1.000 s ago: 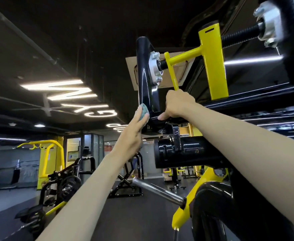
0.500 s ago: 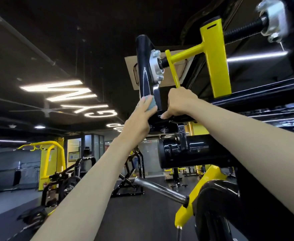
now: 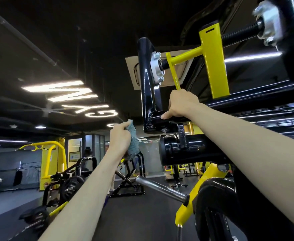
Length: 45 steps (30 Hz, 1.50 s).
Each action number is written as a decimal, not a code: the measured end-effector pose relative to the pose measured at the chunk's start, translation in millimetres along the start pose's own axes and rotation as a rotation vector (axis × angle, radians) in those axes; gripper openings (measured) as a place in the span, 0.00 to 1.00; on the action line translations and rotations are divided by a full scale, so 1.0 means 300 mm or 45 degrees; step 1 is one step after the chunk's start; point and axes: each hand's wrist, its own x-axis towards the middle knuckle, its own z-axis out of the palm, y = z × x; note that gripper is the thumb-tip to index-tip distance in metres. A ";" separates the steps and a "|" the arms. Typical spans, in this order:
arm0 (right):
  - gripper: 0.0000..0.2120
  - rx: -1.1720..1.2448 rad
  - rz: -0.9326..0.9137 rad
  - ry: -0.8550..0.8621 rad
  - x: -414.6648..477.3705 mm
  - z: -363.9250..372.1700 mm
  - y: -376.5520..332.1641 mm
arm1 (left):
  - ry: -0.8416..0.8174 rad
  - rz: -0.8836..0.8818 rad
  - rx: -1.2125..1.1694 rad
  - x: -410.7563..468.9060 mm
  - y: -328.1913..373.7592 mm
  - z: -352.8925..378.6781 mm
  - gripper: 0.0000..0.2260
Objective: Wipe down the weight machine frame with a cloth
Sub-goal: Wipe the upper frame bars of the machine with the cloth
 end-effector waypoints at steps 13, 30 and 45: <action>0.26 0.006 -0.059 0.043 0.017 0.019 0.015 | -0.262 0.883 0.358 0.015 0.031 0.077 0.26; 0.15 0.185 0.086 0.192 0.055 0.020 0.060 | -0.858 0.440 1.264 0.247 0.419 0.214 0.18; 0.14 0.299 0.123 0.266 0.049 0.029 0.059 | -0.199 0.536 0.403 0.119 0.223 0.165 0.12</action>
